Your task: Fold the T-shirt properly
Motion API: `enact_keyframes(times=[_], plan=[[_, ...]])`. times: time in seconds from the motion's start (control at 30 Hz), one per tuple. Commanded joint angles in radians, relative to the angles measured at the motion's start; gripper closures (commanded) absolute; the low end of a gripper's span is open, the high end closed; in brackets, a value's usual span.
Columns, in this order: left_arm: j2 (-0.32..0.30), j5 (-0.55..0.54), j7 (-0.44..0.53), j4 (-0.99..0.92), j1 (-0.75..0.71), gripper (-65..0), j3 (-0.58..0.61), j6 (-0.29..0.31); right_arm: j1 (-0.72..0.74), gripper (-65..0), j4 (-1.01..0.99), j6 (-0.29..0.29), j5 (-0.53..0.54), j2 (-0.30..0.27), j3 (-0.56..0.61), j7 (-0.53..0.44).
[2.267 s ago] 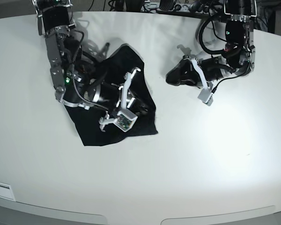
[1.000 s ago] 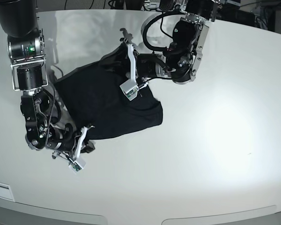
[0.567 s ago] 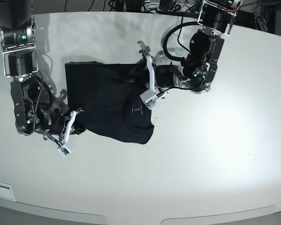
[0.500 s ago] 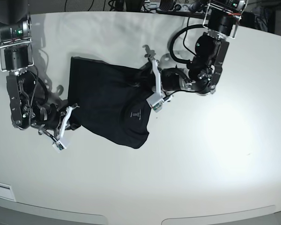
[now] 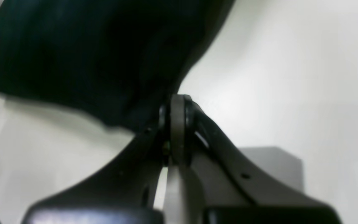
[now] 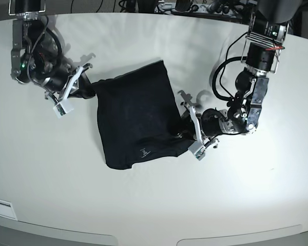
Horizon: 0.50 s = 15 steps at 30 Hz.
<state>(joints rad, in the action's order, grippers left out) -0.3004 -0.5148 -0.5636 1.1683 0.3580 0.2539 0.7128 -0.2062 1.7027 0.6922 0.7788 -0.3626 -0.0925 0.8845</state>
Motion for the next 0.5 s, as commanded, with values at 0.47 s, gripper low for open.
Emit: enact_keyframes(times=[0.47], plan=[[0.113, 0.054, 0.050, -0.058, 0.126, 0.0, -0.006, -0.015, -0.098, 0.0, 0.178, 0.006, -0.012, 0.165, -0.076, -0.006]])
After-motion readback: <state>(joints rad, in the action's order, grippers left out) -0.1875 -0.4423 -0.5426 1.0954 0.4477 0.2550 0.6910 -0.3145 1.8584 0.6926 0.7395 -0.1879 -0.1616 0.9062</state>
